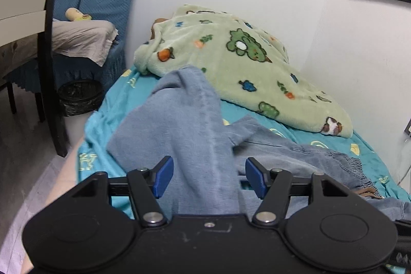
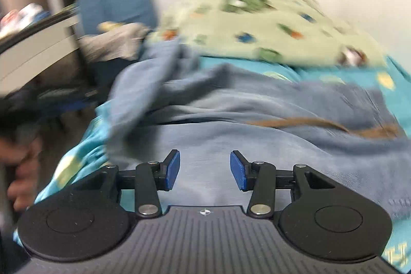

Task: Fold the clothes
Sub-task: 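Grasp a jeans leg end with the left gripper and lift it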

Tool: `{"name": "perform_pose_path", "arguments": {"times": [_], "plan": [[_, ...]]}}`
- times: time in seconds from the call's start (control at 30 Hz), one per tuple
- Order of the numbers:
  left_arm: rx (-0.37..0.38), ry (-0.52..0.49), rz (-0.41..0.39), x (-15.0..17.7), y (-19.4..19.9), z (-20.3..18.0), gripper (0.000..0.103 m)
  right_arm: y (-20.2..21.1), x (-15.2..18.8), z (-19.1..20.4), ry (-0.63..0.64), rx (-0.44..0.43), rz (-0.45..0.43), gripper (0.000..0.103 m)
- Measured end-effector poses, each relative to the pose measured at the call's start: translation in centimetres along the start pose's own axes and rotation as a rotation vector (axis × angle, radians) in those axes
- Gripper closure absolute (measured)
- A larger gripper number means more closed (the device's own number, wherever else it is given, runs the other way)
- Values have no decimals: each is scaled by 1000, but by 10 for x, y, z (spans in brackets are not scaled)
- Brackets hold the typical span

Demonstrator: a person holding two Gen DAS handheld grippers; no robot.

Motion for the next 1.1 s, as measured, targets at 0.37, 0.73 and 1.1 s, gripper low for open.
{"name": "perform_pose_path", "arguments": {"times": [0.37,0.73,1.1], "plan": [[-91,1,120,-43,-102,-29,45,-14,-10,-30,-81,20,3,56],[-346,-242,180,-87,-227,-28,48,-30,-22,-46,-136,-53,27,55],[-455,-209,230,-117,-262,9,96,-43,-16,-32,-104,-135,62,53]]}}
Point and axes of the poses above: each gripper's, at about its wrist camera, not at the fingertips, and y roughly against the way its jaws point, z to its left, x to its underside, the point moved 3 cm from there along -y, roughly the way its jaws point, and after that the axes turned 1 degree about x, right-handed, at the moved point
